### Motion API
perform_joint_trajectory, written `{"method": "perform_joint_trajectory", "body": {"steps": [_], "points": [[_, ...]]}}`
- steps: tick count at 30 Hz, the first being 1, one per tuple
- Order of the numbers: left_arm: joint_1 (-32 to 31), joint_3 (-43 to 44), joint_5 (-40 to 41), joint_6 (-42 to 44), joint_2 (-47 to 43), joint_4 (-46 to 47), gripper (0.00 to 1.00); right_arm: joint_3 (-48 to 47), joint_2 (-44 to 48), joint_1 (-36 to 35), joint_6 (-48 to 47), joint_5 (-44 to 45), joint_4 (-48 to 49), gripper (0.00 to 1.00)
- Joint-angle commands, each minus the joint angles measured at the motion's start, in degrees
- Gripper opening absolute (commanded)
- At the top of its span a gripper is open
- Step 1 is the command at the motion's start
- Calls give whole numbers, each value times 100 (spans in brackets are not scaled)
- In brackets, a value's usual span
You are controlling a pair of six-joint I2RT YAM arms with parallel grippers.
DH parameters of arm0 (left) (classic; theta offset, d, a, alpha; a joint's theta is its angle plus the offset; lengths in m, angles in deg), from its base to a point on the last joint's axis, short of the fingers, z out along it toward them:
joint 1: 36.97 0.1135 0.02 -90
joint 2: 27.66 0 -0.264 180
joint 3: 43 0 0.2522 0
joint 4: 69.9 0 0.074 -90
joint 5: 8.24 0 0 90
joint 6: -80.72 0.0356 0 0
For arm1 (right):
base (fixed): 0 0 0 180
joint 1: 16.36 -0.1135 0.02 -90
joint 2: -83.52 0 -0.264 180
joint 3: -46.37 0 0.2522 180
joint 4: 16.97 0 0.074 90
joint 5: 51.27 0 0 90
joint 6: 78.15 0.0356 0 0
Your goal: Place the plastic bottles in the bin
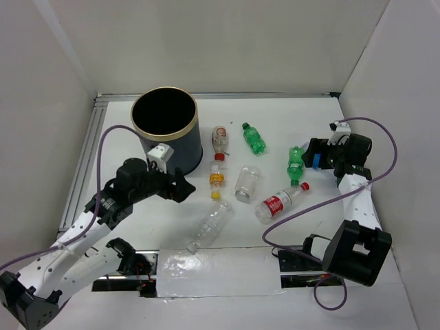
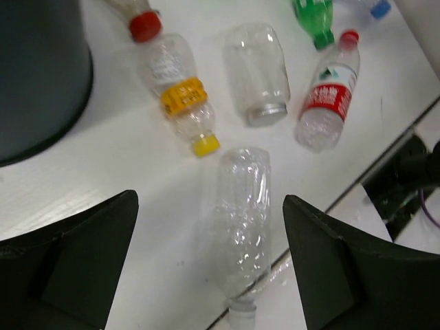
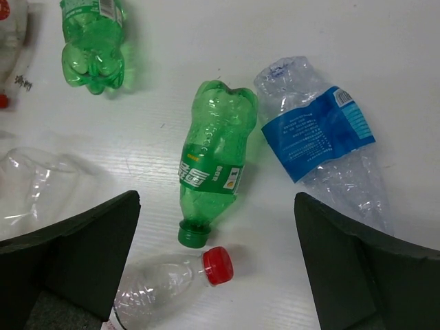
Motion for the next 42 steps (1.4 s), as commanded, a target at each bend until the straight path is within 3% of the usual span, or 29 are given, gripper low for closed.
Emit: {"method": "perform_joint_trajectory", "body": {"steps": [1,5,11,14,15,16,17,18,19,20,21,22,24,28,30,31,32,33,34,35,36,37,38,39,42], "points": [[-622,100,-38,171,153,18,99,-264,58,21,-108,-255,-165,100],[-1160,231,95,171,698,79,99,-203,119,144,-591,-782,-305,100],[-2204,477,840,223,1400,185,99,-220,173,144,-503,-668,-366,100],[-2680,609,1402,223,1875,185,95,-291,120,144,-1100,-869,-648,100],[-2952,749,1569,171,2277,81,93,-291,68,144,-1153,-1001,-779,90],[-3068,803,1850,171,2463,27,82,-291,67,214,-1371,-1176,-876,69],[-3225,856,2009,58,2639,-25,73,-239,67,215,-1373,-1431,-877,13],[-3305,856,2315,-109,3024,-26,67,-177,67,215,-1304,-1546,-877,7],[-3306,856,2414,-111,3028,-26,67,-177,67,215,-1303,-1547,-877,7],[-3306,856,2467,-258,3106,-26,77,-177,67,215,-1303,-1547,-877,16],[-3306,786,2468,-321,3176,70,86,-116,67,215,-1251,-1547,-877,33],[-3306,786,2415,-321,3247,123,92,-115,119,215,-1250,-1547,-877,71],[-3384,786,2284,-374,3484,123,95,-62,120,215,-1399,-1547,-877,98],[-3578,786,2493,-637,4256,-52,99,-10,120,215,-1601,-1582,-877,100],[-3657,786,2660,-708,4669,-52,94,-10,120,215,-1821,-1949,-1008,100],[-3710,725,2661,-760,4732,191,87,-10,68,215,-1822,-2082,-1104,100],[-3710,646,2522,-761,4733,307,65,-10,-20,215,-1917,-2223,-1201,100],[-3710,645,2468,-709,4733,369,54,-88,-73,215,-2127,-2355,-1306,100],[-3763,645,2468,-708,4733,369,46,-254,-143,215,-2399,-2739,-1481,94],[-3763,741,2415,-630,4672,369,39,-377,-283,215,-2793,-2978,-2084,88],[-3763,829,2415,-560,4576,282,30,-483,-337,215,-3920,-3232,-2455,83],[-3763,1047,2415,-507,4453,212,27,-658,-337,215,-4549,-3635,-2842,71],[-3763,1206,2415,-436,4130,116,27,-721,-389,215,-5199,-3804,-3611,65],[-3763,1408,2519,-288,3952,-112,26,-774,-442,215,-6597,-3919,-4036,60],[-3641,2444,2888,-6,3408,-412,26,-836,-600,136,-8371,-4052,-5050,60]]}}
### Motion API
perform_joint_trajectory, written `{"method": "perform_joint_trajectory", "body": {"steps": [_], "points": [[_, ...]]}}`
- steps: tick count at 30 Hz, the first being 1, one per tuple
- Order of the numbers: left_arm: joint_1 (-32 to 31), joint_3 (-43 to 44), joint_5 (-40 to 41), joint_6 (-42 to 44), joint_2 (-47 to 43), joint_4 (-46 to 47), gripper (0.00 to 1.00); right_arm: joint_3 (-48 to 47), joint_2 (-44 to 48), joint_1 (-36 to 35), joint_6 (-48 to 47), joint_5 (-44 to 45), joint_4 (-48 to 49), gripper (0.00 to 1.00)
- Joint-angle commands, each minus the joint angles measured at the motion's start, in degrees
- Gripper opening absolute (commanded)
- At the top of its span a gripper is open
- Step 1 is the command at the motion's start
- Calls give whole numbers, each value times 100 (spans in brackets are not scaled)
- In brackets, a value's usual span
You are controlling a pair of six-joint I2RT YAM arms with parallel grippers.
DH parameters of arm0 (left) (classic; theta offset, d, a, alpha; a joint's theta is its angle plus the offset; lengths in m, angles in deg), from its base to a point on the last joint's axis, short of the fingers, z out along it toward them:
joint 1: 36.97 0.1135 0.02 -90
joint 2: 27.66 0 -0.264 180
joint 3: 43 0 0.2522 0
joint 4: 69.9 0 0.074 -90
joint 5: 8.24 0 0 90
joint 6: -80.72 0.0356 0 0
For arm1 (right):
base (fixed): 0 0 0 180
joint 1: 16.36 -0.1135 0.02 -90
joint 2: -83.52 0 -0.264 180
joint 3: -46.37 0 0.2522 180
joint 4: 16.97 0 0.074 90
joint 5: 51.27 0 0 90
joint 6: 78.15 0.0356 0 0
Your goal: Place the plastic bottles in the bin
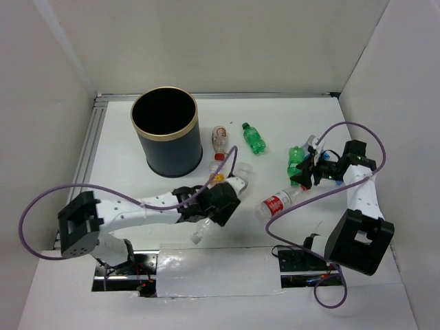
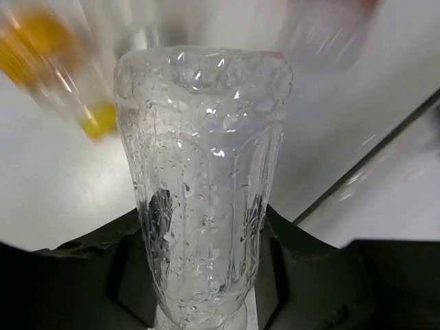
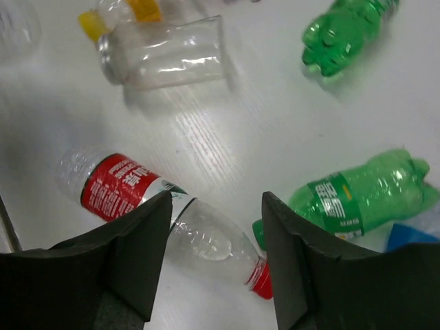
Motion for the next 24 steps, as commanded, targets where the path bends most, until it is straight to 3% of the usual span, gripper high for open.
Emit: {"method": "perform_joint_trajectory", "body": {"steps": [1,3,7,12,16,19,22,23,24], "points": [[213,1357,500,575,-887,11,26,-261,-181,-133,-3155,-658,-1840,63],[678,2058,728,743,-1045,28,26,-322,-286,-528,-3552,-448,-2104,77],[1750,2528,1325,998,-1274,1107,36,-104,-95,-1424,-3283,123,-1545,89],[3139,2879,2012,1131,-1029,2199,36,512,696,-2629,-2061,1196,-87,89],[4018,3047,2180,745,-642,2480,37,574,759,-2981,-1911,1381,-31,90],[4449,3205,2318,683,-196,2500,49,758,759,-3201,-1910,1618,82,93],[4731,3504,2522,683,314,1999,77,926,628,-3377,-1971,2162,495,94],[4845,3504,2523,683,386,1771,95,987,575,-3438,-1972,2399,566,94],[4846,3574,2470,613,387,1682,100,987,453,-3439,-2050,2488,619,94]]}}
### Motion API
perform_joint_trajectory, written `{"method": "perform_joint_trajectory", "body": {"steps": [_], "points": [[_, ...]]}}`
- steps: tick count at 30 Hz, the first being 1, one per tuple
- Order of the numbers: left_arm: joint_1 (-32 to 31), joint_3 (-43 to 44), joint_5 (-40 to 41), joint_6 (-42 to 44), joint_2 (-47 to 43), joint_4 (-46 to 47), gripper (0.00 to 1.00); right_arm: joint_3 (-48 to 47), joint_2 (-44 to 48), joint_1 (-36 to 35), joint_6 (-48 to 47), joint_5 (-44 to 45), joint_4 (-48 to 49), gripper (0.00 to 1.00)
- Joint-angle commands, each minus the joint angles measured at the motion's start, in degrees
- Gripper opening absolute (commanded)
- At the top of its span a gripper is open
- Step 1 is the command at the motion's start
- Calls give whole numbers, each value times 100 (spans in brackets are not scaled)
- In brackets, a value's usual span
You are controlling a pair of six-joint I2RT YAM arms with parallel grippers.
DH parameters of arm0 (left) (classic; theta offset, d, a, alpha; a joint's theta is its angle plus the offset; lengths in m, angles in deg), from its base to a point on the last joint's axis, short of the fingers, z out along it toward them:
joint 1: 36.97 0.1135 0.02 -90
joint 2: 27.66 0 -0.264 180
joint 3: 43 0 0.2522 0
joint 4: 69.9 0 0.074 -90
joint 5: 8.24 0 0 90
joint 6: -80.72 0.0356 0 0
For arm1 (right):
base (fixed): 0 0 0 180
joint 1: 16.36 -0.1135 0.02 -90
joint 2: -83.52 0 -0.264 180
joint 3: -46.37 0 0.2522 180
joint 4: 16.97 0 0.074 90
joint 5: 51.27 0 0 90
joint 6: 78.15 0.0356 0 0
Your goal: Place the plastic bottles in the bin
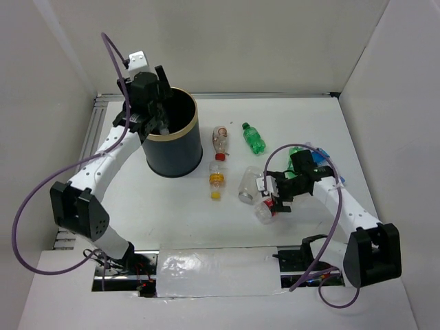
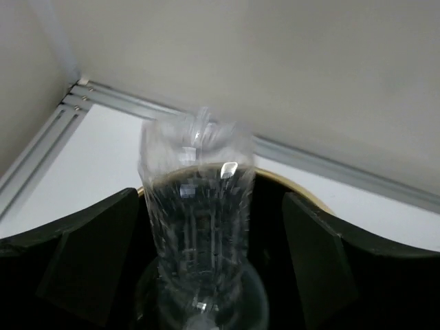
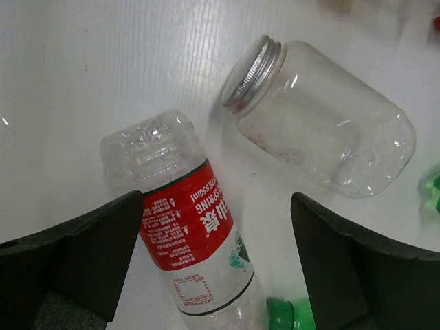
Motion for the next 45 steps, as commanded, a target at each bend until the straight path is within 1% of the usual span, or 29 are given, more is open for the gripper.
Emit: {"method": "perform_joint_trajectory", "body": {"steps": [1,4,5,9,11,12,14,15,17,18,20,21,22,24,25,26,27,28,29,30,31,32,33,34,37,38,40,42,45], "points": [[172,349,103,-155,53,-155,100,65,-226,-86,-358,644,454,94],[-28,217,-134,257,-254,-41,100,65,-455,-217,-658,899,400,94],[-168,217,-135,641,-473,-41,100,169,-455,-270,-807,1108,400,94],[-1117,-72,-757,997,-887,-356,96,564,-674,-332,-984,1610,663,88],[-1741,-625,-987,910,-1133,-418,95,723,-754,-385,-1046,1751,752,83],[-1926,-827,-988,761,-1134,-418,95,794,-815,-385,-1046,1822,821,79],[-2514,-1634,-822,262,-1134,-523,95,725,-815,-306,-1046,1674,587,43],[-2516,-1638,-821,84,-1082,-524,95,724,-815,-305,-1046,1673,585,43],[-2779,-2172,-821,-285,-1003,-428,95,155,-685,-183,-897,1227,-122,28],[-2850,-2313,-769,-608,-915,-375,96,-143,-631,-121,-662,998,-380,26],[-2964,-2638,-698,-1049,-862,-427,98,-1241,-508,63,-110,252,-942,24],[-2965,-2770,-698,-1356,-801,-427,98,-1654,-447,64,199,40,-945,24],[-3034,-3059,-698,-1507,-739,-305,98,-2467,-446,116,489,-327,-945,24],[-3088,-3324,-751,-1692,-669,-190,99,-3210,-630,116,1086,-611,-525,24],[-3175,-3421,-751,-1902,-668,-190,99,-3796,-709,56,1916,-804,-210,23],[-3236,-3596,-751,-1904,-581,-190,99,-4020,-806,-15,2377,-867,159,23],[-3237,-3676,-751,-1973,-511,-120,99,-4205,-1007,-76,2817,-867,1050,23],[-3333,-3746,-751,-2026,-510,-120,99,-4346,-1122,-138,3700,-937,1546,23],[-3412,-3895,-751,-2027,-510,-41,99,-4634,-1254,-321,4057,-937,2021,23],[-3465,-3966,-751,-2027,-510,-41,99,-4803,-1603,-427,4391,-885,2853,24],[-3518,-4036,-751,-2079,-510,20,99,-4996,-1824,-533,5099,-885,3244,24],[-3588,-4098,-751,-2132,-571,21,99,-5572,-2087,-717,5411,-1111,3517,24],[-3589,-4177,-655,-2193,-571,-31,99,-5900,-2682,-840,5727,-1209,3999,24],[-3649,-4178,-602,-2246,-632,-93,99,-6590,-2983,-972,6444,-1323,4238,25],[-3703,-4388,-470,-2378,-756,-172,99,-7640,-4152,-1570,7205,-1324,4855,27],[-3703,-4389,-391,-2465,-843,-251,99,-8452,-4442,-1710,7459,-1385,4856,27],[-3816,-4529,-321,-2537,-966,-251,99,-9344,-5301,-2097,7540,-1386,4786,27],[-3817,-4590,-206,-2668,-1081,-304,99,-10239,-5761,-2282,8013,-1386,4925,28],[-3887,-4652,-127,-2668,-1221,-357,99,-10587,-6273,-2598,8261,-1246,5269,28]]}}
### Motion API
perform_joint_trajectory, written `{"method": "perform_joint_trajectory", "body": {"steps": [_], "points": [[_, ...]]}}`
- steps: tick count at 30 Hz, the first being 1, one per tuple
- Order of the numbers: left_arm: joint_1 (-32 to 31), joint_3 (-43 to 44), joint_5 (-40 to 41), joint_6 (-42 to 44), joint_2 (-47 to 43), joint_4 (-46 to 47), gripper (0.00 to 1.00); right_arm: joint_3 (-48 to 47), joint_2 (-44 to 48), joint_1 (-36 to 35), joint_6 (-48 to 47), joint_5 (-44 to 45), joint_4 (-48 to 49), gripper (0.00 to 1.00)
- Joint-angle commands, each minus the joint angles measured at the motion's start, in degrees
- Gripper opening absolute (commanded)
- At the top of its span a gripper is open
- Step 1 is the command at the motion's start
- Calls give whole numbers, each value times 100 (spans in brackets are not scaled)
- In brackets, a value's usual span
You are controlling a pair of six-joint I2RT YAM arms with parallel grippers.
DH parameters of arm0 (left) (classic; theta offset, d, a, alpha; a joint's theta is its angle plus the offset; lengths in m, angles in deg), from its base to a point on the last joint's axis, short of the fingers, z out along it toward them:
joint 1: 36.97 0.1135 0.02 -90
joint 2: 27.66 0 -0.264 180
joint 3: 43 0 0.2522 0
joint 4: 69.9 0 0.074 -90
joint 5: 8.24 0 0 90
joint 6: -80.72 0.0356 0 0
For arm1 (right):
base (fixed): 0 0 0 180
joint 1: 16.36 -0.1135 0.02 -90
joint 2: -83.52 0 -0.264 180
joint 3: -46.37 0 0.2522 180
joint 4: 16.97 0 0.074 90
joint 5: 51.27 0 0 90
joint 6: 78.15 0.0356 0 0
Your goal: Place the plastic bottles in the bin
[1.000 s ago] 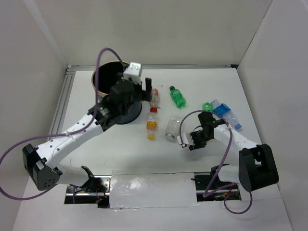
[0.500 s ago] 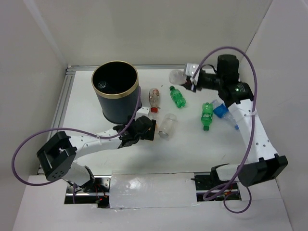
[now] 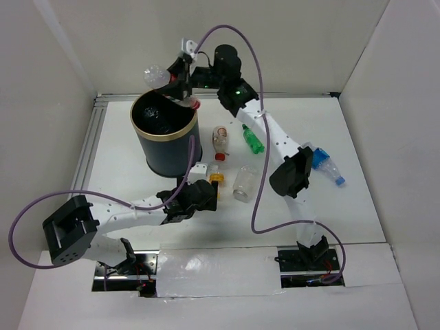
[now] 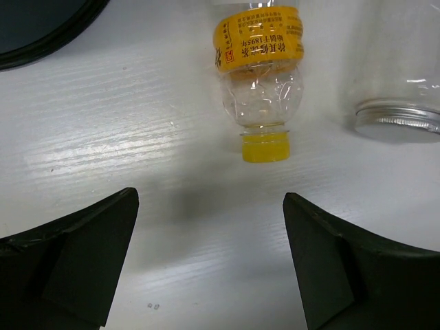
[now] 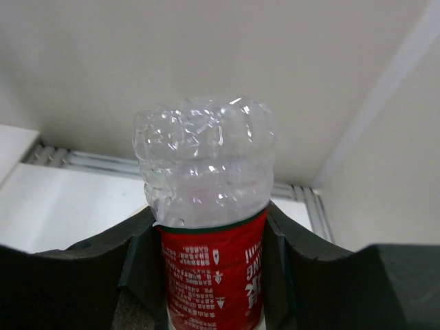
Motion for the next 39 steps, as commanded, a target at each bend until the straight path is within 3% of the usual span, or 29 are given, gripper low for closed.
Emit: {"method": "perform_joint_trajectory", "body": {"steps": [1,10,12,15,19,21,24,26,28,30,33,34,37,39], "points": [[-126,-54,345,-279,-221,8,99,-592,-1,-402,665,-78,843,29],[-126,245,345,-78,174,262,99,128,52,-861,522,201,975,34],[-73,394,345,-25,428,324,99,207,-123,-861,671,308,1063,55],[-21,701,398,159,788,394,99,278,-247,-650,742,502,590,100],[110,939,398,344,1062,500,99,-64,-45,-141,996,1106,54,100],[172,1149,398,415,1290,666,99,-65,313,323,1242,2029,-236,100],[321,1396,398,528,1745,667,99,373,631,1235,1409,1593,-527,100],[384,1801,451,529,2091,544,99,717,1010,1653,1542,1407,-1117,95],[436,2298,512,468,2693,334,97,1785,1647,2177,1437,1101,-1449,78],[497,2608,512,398,3038,61,92,2741,2080,2417,789,1013,-1844,64],[551,2829,381,397,3330,60,72,3326,2688,2585,-468,1178,-3083,61],[603,2881,302,397,3330,113,51,3693,2906,2706,-636,1292,-3503,62],[603,2882,302,519,3146,166,20,4501,3198,3031,-831,1206,-3858,73],[603,2733,302,712,2735,236,7,4934,3531,3216,-779,1144,-3921,86]]}}
